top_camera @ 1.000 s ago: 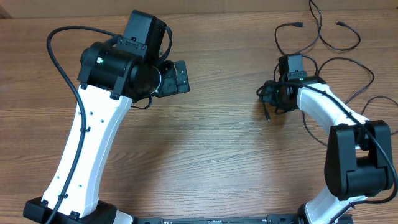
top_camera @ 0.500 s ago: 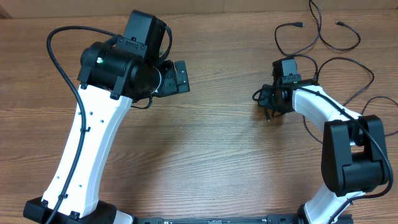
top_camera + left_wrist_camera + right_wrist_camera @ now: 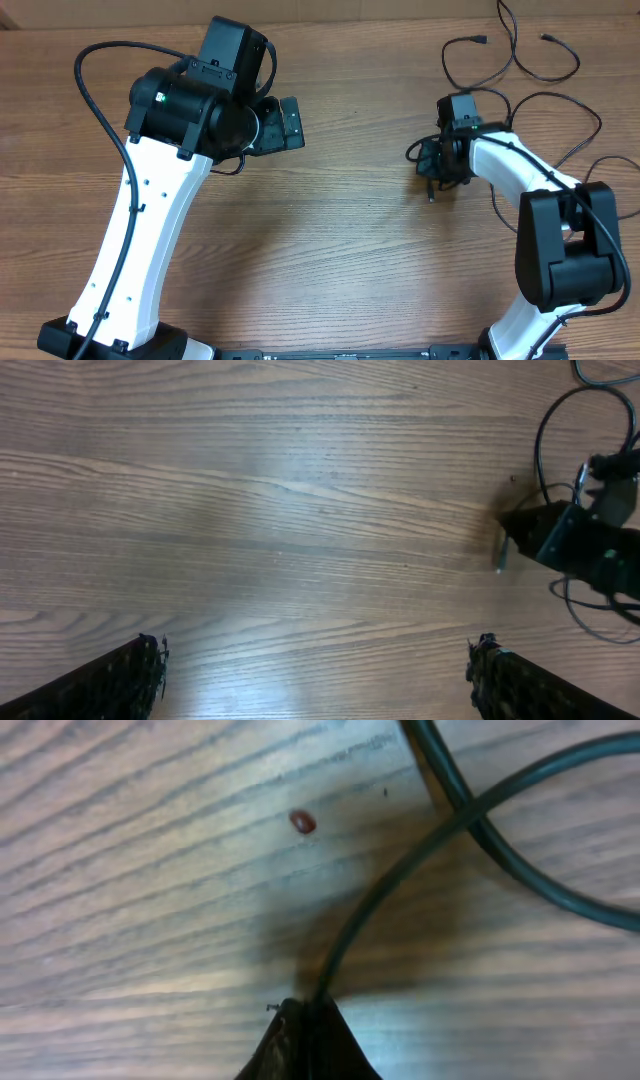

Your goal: Untangle cables

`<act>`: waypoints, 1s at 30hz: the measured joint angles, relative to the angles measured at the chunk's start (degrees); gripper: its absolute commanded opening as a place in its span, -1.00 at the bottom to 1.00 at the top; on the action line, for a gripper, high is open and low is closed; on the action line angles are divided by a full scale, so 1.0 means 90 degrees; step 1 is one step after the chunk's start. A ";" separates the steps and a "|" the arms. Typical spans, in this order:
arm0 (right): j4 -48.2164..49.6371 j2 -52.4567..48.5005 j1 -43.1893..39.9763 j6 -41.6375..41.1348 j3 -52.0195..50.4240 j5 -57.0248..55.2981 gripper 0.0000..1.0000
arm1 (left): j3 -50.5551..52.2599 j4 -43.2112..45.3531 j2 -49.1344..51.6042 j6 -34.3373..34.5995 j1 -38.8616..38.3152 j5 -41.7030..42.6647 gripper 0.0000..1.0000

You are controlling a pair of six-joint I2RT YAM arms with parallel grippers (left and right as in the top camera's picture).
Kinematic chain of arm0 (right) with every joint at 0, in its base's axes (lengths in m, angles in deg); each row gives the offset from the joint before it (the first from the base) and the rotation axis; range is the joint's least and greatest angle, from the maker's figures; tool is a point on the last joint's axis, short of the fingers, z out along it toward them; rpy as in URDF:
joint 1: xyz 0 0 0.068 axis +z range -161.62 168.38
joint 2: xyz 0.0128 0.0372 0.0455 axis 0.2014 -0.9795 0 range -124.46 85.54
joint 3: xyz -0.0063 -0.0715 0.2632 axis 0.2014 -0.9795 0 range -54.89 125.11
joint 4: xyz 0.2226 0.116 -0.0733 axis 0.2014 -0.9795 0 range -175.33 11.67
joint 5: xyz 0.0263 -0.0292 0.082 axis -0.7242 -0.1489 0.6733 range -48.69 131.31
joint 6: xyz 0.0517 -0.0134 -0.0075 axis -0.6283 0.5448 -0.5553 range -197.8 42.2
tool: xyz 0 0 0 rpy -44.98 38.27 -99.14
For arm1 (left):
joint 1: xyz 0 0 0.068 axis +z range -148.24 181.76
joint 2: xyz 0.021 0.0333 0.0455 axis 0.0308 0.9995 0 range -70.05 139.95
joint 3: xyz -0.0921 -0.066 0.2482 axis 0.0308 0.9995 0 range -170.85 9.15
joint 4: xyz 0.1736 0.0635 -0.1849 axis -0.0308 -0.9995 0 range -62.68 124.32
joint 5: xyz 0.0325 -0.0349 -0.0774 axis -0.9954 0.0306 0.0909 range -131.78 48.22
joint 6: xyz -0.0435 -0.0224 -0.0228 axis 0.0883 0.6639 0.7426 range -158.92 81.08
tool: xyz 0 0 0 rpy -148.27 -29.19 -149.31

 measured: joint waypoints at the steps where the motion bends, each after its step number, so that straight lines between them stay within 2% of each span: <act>1: -0.0214 0.0000 0.0002 0.0002 0.0155 0.0000 -0.93 | 0.0000 0.0002 0.0000 0.0000 0.0000 -0.0005 0.99; 8: -0.2200 0.0032 0.0002 0.0005 0.1426 0.0000 -0.93 | 0.0000 0.0068 0.0000 0.0000 0.0000 -0.0029 0.99; 14: -0.3334 0.0374 0.0002 0.0432 0.1729 0.0214 -0.93 | 0.0000 0.0073 0.0000 0.0000 0.0000 -0.0041 0.99; 21: -0.3483 0.0964 0.0000 0.0884 0.1729 0.0894 -0.92 | 0.0000 0.0117 0.0000 0.0000 0.0000 -0.0053 0.99; 30: -0.3589 0.2290 0.0002 0.1251 0.1756 0.1766 -0.93 | 0.0000 0.0143 0.0015 0.0000 0.0000 -0.0056 0.99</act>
